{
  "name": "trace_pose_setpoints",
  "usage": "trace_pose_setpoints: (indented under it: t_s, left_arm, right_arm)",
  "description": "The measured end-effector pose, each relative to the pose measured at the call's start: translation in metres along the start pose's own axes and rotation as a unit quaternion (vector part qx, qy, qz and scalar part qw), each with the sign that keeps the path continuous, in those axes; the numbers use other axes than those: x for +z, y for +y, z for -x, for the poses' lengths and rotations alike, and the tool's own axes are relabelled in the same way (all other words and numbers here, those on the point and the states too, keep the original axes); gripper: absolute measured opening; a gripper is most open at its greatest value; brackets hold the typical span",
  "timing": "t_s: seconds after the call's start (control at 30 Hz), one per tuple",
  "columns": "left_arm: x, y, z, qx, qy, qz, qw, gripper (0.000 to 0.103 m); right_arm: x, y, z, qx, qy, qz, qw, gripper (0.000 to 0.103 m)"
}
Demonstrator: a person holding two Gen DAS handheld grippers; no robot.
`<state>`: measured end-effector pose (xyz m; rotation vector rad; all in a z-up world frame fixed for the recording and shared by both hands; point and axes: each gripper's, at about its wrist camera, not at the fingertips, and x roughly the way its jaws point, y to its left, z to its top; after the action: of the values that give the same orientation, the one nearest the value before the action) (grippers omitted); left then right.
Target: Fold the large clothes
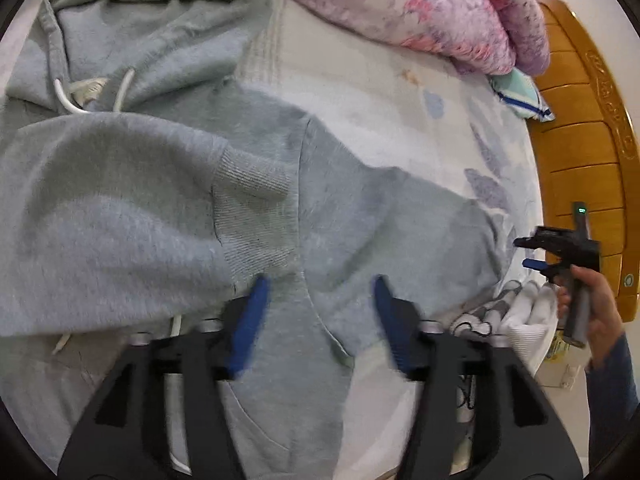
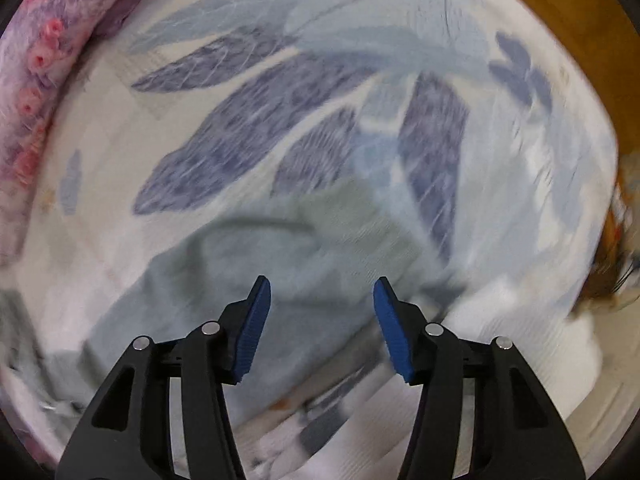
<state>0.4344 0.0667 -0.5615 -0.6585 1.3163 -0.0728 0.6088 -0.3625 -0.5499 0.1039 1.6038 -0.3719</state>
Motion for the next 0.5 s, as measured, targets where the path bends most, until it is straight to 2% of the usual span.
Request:
trace_pose_setpoints:
  t_s: [0.03, 0.07, 0.17, 0.27, 0.3, 0.33, 0.43, 0.47, 0.5]
  left_arm:
    - [-0.001, -0.001, 0.006, -0.002, -0.005, -0.002, 1.0000, 0.063]
    - [-0.003, -0.001, 0.010, 0.002, -0.004, -0.005, 1.0000, 0.063]
    - [-0.007, 0.003, 0.022, 0.018, -0.011, -0.011, 0.9997, 0.067]
    - [-0.012, 0.020, 0.036, 0.029, -0.014, 0.007, 0.9994, 0.069]
    - [-0.014, 0.026, 0.041, 0.031, -0.014, 0.014, 0.9993, 0.069]
    - [-0.016, 0.033, 0.046, 0.032, -0.016, 0.020, 0.9992, 0.070]
    - [-0.026, 0.054, 0.060, 0.044, -0.017, 0.045, 0.9979, 0.073]
    - [-0.031, 0.062, 0.064, 0.049, -0.015, 0.055, 0.9972, 0.073]
    - [-0.035, 0.069, 0.068, 0.055, -0.014, 0.061, 0.9965, 0.073]
  right_arm:
    - [0.006, -0.003, -0.010, 0.001, 0.025, 0.008, 1.000, 0.061]
    - [0.009, -0.006, -0.016, -0.004, 0.038, 0.010, 0.999, 0.061]
    - [0.017, -0.022, -0.028, -0.033, 0.054, 0.000, 0.998, 0.064]
    - [0.020, -0.040, -0.053, -0.029, 0.097, -0.017, 0.995, 0.069]
    - [0.022, -0.045, -0.060, -0.017, 0.106, -0.028, 0.994, 0.069]
    - [0.023, -0.048, -0.067, 0.020, 0.111, -0.033, 0.993, 0.068]
    - [0.024, -0.049, -0.078, 0.052, 0.114, -0.028, 0.992, 0.068]
    - [0.023, -0.050, -0.078, 0.060, 0.110, -0.028, 0.992, 0.066]
    - [0.022, -0.050, -0.079, 0.073, 0.104, -0.025, 0.992, 0.056]
